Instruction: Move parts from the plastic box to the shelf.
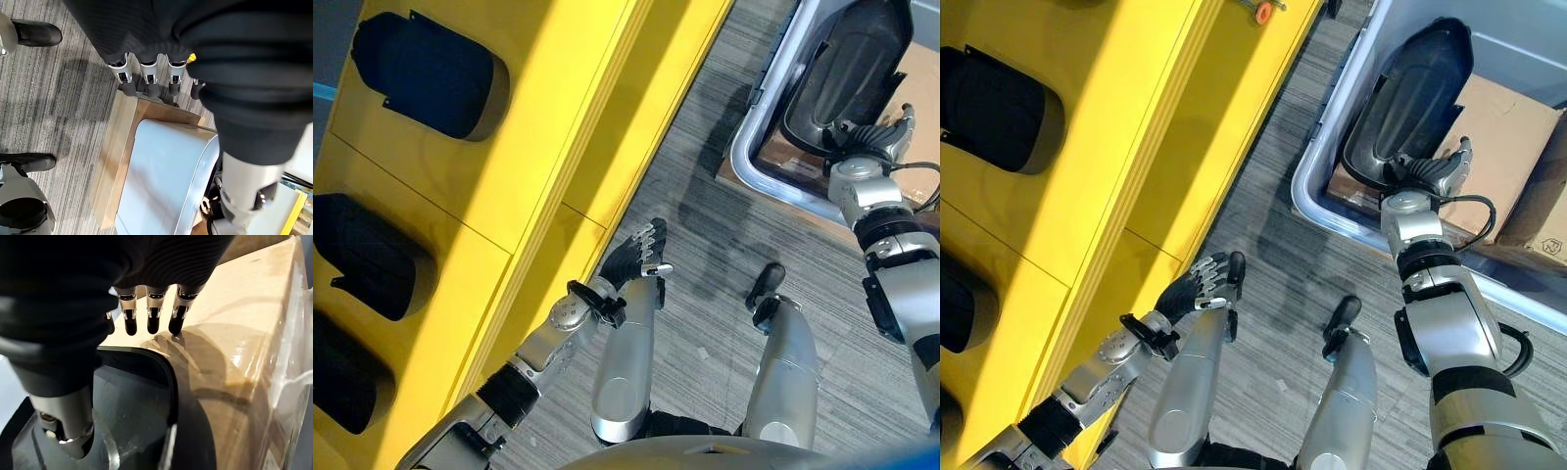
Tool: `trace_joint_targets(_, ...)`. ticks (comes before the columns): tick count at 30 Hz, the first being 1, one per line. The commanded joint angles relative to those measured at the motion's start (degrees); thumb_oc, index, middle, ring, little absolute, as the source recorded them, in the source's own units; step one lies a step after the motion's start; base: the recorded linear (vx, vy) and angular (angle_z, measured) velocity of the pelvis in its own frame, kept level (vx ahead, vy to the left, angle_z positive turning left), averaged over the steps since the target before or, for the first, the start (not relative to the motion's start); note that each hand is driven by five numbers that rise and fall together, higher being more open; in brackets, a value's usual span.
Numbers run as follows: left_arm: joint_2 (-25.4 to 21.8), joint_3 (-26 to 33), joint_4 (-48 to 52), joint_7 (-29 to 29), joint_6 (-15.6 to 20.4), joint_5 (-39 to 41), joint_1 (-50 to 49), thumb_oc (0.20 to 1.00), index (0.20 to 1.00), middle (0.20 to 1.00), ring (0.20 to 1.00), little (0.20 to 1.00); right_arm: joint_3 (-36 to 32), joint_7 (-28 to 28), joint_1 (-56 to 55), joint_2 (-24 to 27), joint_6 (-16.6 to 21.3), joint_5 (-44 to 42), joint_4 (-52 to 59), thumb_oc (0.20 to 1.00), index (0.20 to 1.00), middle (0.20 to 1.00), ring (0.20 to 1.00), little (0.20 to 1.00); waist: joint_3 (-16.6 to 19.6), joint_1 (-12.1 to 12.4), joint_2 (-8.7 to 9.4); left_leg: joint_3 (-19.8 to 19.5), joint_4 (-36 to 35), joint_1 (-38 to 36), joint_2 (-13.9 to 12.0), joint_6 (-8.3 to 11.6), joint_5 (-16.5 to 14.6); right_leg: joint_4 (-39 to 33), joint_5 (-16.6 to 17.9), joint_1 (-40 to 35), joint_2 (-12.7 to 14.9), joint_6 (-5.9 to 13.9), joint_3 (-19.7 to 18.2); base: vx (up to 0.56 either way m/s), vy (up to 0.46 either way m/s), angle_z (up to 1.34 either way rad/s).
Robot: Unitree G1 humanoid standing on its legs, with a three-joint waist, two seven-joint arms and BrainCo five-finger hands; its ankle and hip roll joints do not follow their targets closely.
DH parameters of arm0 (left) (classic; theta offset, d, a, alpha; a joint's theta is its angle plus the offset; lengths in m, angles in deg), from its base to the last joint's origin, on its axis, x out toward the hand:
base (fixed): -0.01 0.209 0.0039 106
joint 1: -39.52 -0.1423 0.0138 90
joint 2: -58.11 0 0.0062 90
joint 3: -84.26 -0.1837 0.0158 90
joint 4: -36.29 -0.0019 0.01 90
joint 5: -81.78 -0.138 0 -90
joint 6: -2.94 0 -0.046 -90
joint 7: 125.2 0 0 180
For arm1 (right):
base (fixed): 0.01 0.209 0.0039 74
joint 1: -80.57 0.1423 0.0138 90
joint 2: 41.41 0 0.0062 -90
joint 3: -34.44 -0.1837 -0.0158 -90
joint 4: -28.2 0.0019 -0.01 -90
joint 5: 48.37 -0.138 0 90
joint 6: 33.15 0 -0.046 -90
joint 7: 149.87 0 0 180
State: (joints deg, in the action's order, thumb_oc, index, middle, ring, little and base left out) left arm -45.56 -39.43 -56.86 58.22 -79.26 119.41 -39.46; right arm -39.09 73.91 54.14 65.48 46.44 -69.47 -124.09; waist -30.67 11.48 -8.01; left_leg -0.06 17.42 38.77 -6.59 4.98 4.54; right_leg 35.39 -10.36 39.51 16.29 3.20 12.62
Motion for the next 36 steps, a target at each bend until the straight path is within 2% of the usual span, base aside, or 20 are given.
trace_joint_targets(1,-0.14,-1.24,5.35,0.45,2.38,0.81,-2.99,1.0,1.0,1.0,1.0,1.0,2.68,2.15,2.5,5.47,-1.31,2.49,-0.86,1.0,1.0,1.0,1.0,1.0,0.87,0.5,-3.52,0.6,-3.55,0.47,6.12,-3.2,-2.98,9.85,-10.65,-1.92,-7.07,-3.54,-0.12,0.0,0.0,0.0)
trace_joint_targets(5,-0.49,-1.48,5.05,0.97,3.13,0.92,-3.53,1.0,1.0,1.0,1.0,1.0,3.04,4.08,1.61,6.47,-4.98,5.92,-2.82,1.0,1.0,1.0,1.0,1.0,0.87,0.37,-3.68,0.8,-3.13,0.84,6.03,-3.32,-3.19,10.04,-10.68,-1.62,-6.92,-3.49,-0.14,0.0,0.0,0.0)
trace_joint_targets(9,-0.56,-1.82,4.76,1.17,3.92,0.9,-3.77,1.0,1.0,1.0,1.0,1.0,2.6,4.86,-0.58,7.33,-7.43,4.39,-5.37,1.0,1.0,1.0,1.0,1.0,0.87,-0.02,-3.79,0.94,-3.09,1.04,5.97,-3.38,-3.3,9.76,-10.57,-1.44,-7.11,-3.54,-0.3,0.0,0.0,0.0)
trace_joint_targets(16,-0.82,-2.03,4.68,2.0,4.88,0.01,-4.17,1.0,1.0,1.0,1.0,1.0,1.5,6.03,-5.17,8.63,-9.53,4.3,-8.14,1.0,1.0,1.0,1.0,1.0,0.87,-0.41,-3.87,1.16,-3.37,0.93,5.68,-3.48,-3.29,8.8,-9.97,-1.51,-7.01,-3.48,-0.05,-0.02,-0.025,0.0)
trace_joint_targets(27,-1.65,-2.17,5.23,1.98,5.71,-1.16,-4.06,1.0,1.0,1.0,1.0,1.0,-0.37,3.99,-9.67,9.8,-6.78,2.11,-11.71,1.0,1.0,1.0,1.0,1.0,0.87,-0.9,-3.44,1.67,-4.12,-0.55,5.05,-3.64,-3.47,7.13,-9.0,-2.71,-6.74,-3.18,0.67,-0.02,-0.03,0.0)
trace_joint_targets(33,-1.86,-1.61,5.18,-2.25,8.75,-2.01,-3.72,1.0,1.0,1.0,1.0,1.0,-0.93,3.63,-10.34,9.39,-5.87,1.3,-12.11,1.0,1.0,1.0,1.0,1.0,0.87,-1.08,-3.4,1.96,-4.63,-1.7,4.85,-3.59,-3.54,6.62,-8.83,-3.61,-6.63,-3.08,0.79,-0.02,-0.023,-0.02)
trace_joint_targets(34,-1.79,-0.91,4.8,-6.09,10.55,-2.96,-3.6,1.0,1.0,1.0,1.0,1.0,-1.13,3.62,-10.54,9.14,-3.32,-0.19,-12.23,1.0,1.0,1.0,1.0,1.0,0.87,-1.01,-3.41,1.97,-5.03,-2.44,4.9,-3.61,-3.55,6.18,-8.77,-4.3,-6.62,-3.02,0.9,-0.02,-0.044,-0.06)
trace_joint_targets(36,-1.74,0.55,4.46,-9.72,13.49,-3.71,-3.3,1.0,1.0,1.0,1.0,1.0,-1.39,3.08,-10.52,8.76,0.46,-0.88,-11.66,1.0,1.0,1.0,1.0,1.0,0.87,-0.92,-3.4,1.96,-5.23,-3.07,4.95,-3.61,-3.61,5.97,-8.76,-4.84,-6.62,-3.01,0.97,-0.03,-0.058,-0.05)
